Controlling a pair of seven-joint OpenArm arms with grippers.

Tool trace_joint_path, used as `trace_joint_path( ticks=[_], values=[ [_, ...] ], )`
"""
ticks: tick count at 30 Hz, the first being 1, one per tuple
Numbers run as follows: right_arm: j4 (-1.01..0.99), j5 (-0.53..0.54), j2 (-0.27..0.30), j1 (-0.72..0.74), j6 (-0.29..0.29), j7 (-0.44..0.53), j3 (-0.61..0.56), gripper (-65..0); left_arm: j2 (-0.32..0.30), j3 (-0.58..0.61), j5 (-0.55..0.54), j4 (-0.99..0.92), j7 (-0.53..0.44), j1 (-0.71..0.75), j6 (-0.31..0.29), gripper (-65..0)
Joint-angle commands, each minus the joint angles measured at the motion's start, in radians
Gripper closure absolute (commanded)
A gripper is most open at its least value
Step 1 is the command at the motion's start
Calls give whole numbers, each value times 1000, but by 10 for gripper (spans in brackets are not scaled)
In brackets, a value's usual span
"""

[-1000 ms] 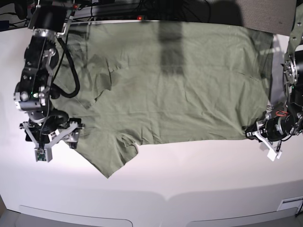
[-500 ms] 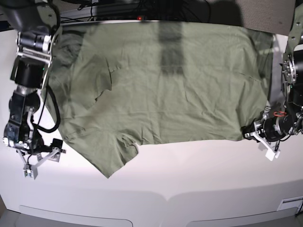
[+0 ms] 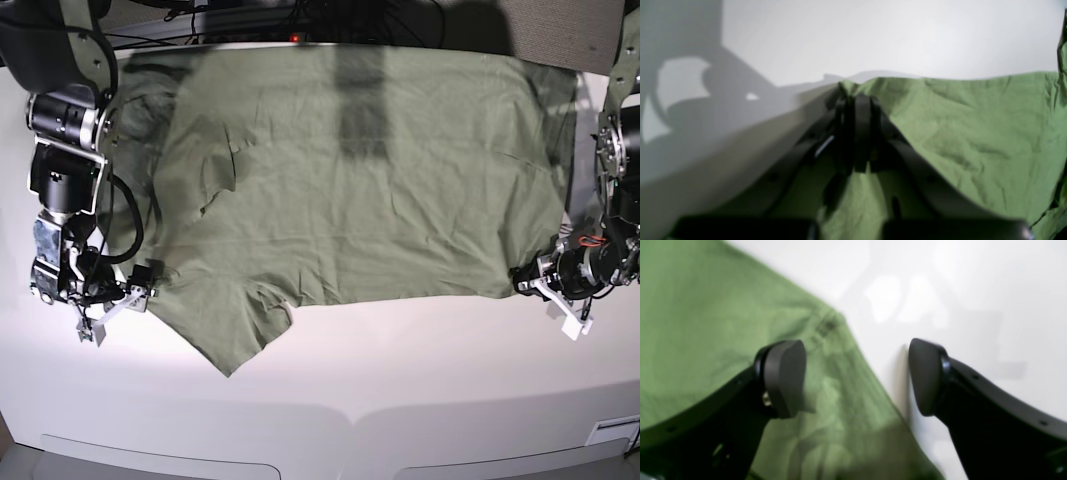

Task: Fold the T-shirt properly
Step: 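Move the right gripper to the opposite hem corner and grasp it, then lift the hem edge with both grippers and fold it toward the collar edge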

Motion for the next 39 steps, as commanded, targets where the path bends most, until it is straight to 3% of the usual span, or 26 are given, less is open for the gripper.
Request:
trace_joint_path(
  ticks=[1,6,10,17,19,23,29,39],
  values=[
    [7,13,13,35,19,10,1,-475,-14,0,-15,13,-8,-33,-5,0],
    [-3,59,14,29,32,-14,1,-475,-14,0,-15,13,-7,-33,-5,0],
    [-3,118,14,30,119,-39,1,-473,-14,0,-15,13,-8,-33,-5,0],
    [-3,168,19,30,134,-69,1,-459,-14,0,-15,13,-8,-33,-5,0],
    [-3,188,20,30,178,-93,1,-444,-14,0,-15,13,-8,-33,-5,0],
    [-3,220,21,30,190,-117,1,-354,-14,0,-15,13,-8,-33,-5,0],
    [-3,216,25,30,189,-98,1,0,-14,0,-15,13,-7,-33,-5,0],
    [13,183,25,37,188,-55,1,0,-14,0,-2,30,-12,-34,16,0]
  ],
)
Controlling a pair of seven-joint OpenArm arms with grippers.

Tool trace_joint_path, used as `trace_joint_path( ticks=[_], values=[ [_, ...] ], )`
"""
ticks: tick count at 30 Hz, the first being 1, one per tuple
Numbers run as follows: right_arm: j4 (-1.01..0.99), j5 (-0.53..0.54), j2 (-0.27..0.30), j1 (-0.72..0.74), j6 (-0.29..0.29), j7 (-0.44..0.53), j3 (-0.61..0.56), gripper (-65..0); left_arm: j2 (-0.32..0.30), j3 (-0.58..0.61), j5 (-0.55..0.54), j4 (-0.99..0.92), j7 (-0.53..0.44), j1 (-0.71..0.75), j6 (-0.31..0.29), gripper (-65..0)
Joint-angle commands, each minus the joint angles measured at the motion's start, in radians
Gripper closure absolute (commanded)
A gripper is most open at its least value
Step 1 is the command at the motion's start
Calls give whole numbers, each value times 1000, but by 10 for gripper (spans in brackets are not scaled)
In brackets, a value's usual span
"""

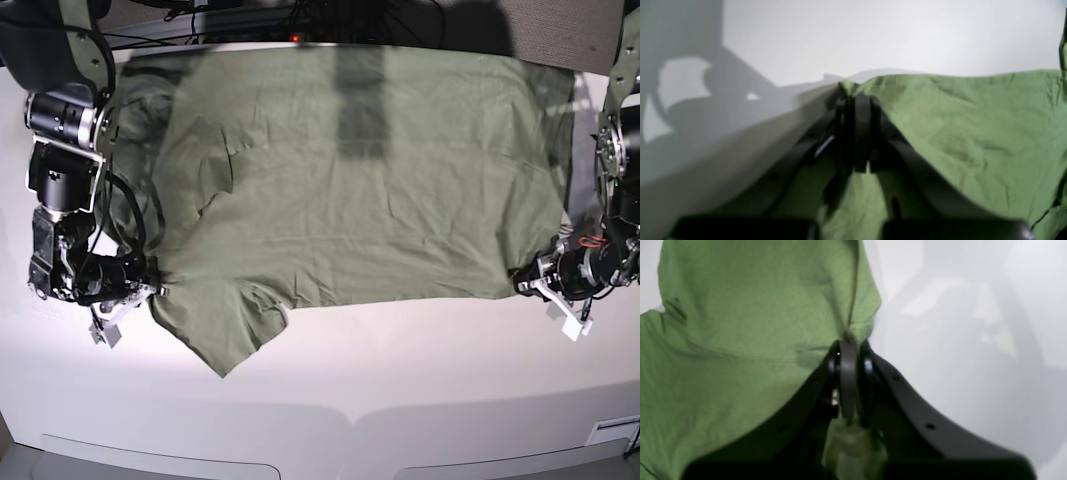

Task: Fold the T-shirt properly
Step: 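Lift the hem edge with both grippers and fold it toward the collar edge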

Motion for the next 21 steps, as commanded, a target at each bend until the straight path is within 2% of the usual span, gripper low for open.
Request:
trace_joint_path(
  ticks=[1,11,13,17,21],
  values=[
    [21,6,16,39,5,14,0,0,-14,0,-4,24,-17,-34,17,0],
    [78,10,31,35,8,18,0,0,-14,0,-6,169,31,-33,27,0],
    [109,11,33,31,34,12,0,0,-14,0,-6,201,58,-33,27,0],
    [187,54,33,11,65,-34,0,0,-15,0,-18,232,87,-32,27,0],
    [311,97,33,-37,65,-72,0,0,-15,0,-20,272,149,-27,27,0]
  ],
)
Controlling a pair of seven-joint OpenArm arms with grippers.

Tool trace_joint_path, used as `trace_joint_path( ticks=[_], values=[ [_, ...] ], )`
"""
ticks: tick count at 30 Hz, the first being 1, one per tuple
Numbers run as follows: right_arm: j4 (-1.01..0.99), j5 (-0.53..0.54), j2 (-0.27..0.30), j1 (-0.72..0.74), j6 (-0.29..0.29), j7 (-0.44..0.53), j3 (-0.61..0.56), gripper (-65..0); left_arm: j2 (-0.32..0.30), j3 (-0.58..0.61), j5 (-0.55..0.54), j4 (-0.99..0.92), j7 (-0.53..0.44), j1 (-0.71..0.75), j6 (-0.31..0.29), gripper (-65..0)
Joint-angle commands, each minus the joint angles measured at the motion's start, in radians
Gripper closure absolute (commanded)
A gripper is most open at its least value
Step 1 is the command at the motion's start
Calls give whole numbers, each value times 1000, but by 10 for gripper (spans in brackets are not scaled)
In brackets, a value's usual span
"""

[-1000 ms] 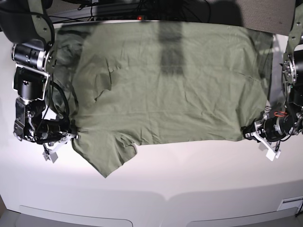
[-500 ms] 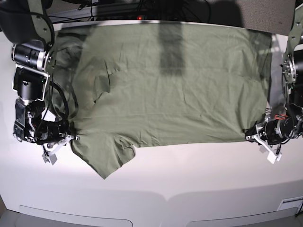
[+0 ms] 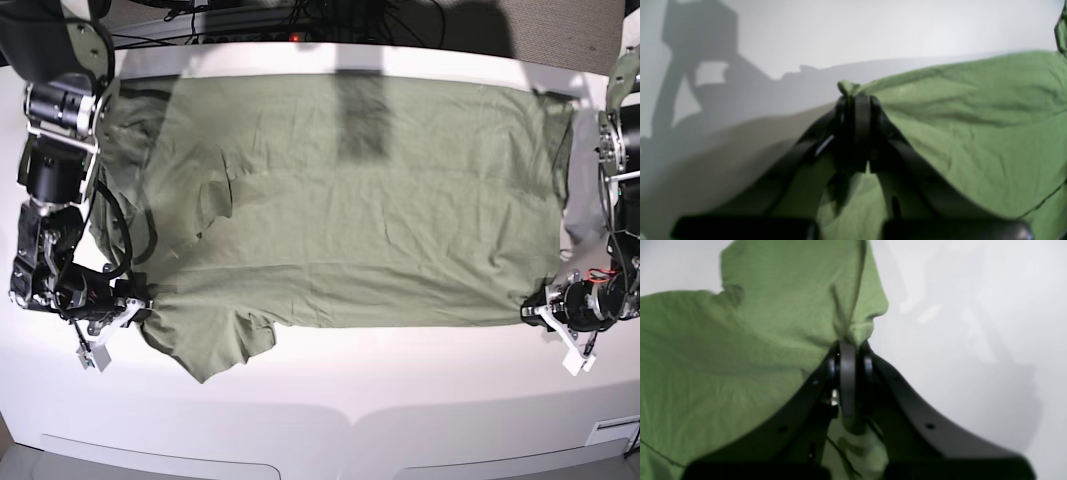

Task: Fold the T-shirt properly
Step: 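Lift the hem edge with both grippers and fold it toward the collar edge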

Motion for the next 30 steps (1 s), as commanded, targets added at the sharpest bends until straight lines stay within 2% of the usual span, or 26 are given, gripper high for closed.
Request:
trace_joint_path(
  ticks=[1,4,9,12,16,23,30],
  values=[
    [50,10,19,19,8,4,1,0,-14,-1,-36,34,3,-35,-6,0],
    [152,11,19,-39,8,-6,1,0,-14,-1,-71,91,61,-26,-14,0],
    [294,34,19,-150,8,-14,1,0,-15,-1,-70,263,128,48,-16,0],
    [382,33,19,-207,8,-14,1,0,-21,-1,-71,352,137,109,-13,0],
    [509,32,19,-266,8,-25,2,0,-53,-1,-72,449,136,188,24,0],
    [609,32,32,-337,8,-37,2,0,-147,-2,-235,587,212,285,37,0],
    [617,36,57,-370,8,-45,2,0,-186,-2,-383,644,297,310,38,0]
  ],
)
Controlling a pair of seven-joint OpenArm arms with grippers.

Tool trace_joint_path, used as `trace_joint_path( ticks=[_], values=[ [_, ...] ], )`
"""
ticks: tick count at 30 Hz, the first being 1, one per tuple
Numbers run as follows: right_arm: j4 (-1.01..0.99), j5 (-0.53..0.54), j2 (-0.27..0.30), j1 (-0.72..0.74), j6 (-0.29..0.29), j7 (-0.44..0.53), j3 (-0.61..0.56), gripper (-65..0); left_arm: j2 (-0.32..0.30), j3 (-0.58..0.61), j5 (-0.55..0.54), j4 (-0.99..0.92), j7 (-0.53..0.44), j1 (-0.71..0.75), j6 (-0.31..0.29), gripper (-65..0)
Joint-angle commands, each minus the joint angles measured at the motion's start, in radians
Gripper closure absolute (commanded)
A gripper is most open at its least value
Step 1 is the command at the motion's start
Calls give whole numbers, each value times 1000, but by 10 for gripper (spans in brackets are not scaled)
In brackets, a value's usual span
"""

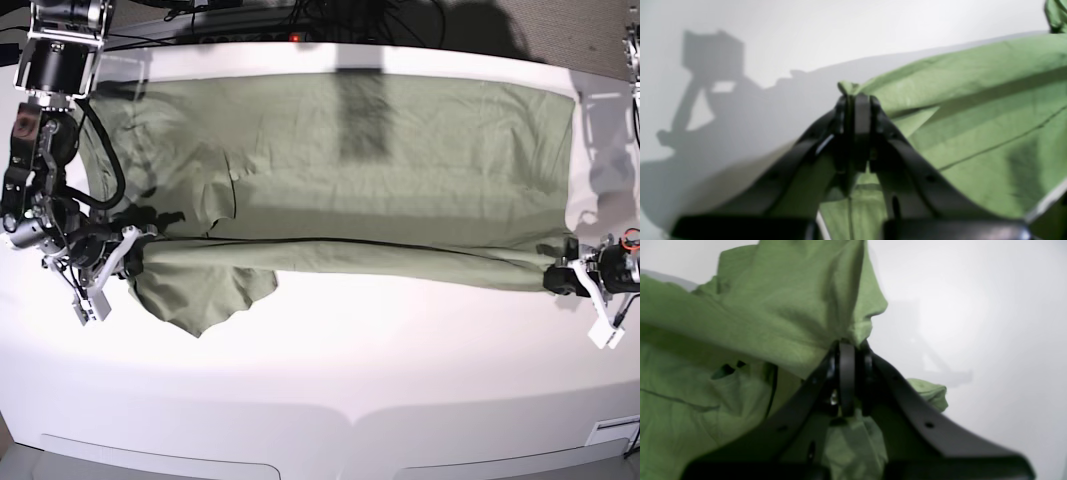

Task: Fold the T-shirt properly
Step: 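Lift the hem edge with both grippers and fold it toward the collar edge, then lower the folded hem edge onto the shirt with both grippers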

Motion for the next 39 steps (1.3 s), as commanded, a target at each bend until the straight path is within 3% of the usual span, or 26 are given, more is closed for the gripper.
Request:
trace_joint_path(
  ticks=[1,9,30,39],
  values=[
    [22,9,27,14,4,15,6,0,-23,-6,-32,30,1,-30,0,0],
    [28,44,42,3,4,-8,6,0,-25,-6,-69,111,63,-19,0,0],
    [110,6,44,-151,4,-10,21,0,-35,-6,-25,278,51,207,5,0],
    [110,9,44,-172,4,-9,84,0,-29,-9,19,318,35,217,48,0]
  ],
)
